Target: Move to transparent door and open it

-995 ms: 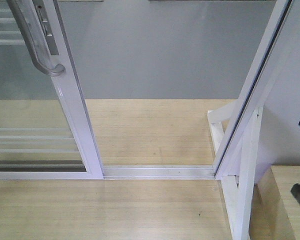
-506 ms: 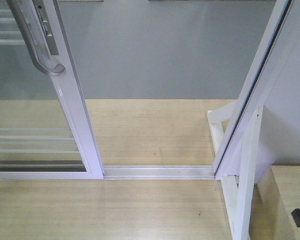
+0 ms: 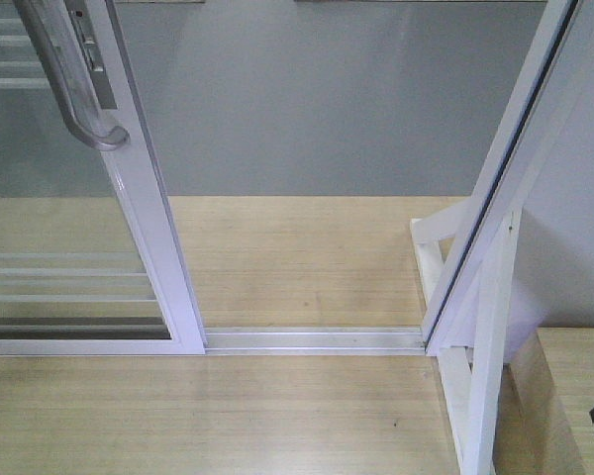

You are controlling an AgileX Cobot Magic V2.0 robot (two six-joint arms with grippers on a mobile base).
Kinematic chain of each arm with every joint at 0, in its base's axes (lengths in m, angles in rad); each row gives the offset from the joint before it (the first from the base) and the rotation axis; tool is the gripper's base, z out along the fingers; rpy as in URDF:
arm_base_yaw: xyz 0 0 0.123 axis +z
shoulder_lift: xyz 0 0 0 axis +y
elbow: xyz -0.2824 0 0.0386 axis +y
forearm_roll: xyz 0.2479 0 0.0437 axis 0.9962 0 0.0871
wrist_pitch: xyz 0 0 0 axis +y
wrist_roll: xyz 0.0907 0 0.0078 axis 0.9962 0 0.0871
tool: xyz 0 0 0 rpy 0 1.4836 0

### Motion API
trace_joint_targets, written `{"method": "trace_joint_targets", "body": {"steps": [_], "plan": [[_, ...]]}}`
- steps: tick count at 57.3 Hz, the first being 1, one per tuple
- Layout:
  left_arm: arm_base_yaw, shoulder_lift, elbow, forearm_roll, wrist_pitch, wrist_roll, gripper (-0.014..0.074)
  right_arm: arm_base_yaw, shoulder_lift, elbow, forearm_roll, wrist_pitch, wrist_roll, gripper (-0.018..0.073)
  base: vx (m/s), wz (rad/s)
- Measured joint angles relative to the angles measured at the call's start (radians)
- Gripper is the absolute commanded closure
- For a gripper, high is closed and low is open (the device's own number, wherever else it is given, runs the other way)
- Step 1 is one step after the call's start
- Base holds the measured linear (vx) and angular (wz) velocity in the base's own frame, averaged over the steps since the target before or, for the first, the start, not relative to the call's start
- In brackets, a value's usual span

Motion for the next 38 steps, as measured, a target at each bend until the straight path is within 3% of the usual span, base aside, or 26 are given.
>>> {"method": "trace_joint_targets", "body": {"steps": [38], "plan": [[0.0, 0.0, 0.0, 0.0, 0.0, 0.0, 0.0603, 0.0, 0.0, 0.0, 0.0, 0.004, 0.003, 0.0561, 0.0, 0.0]]}}
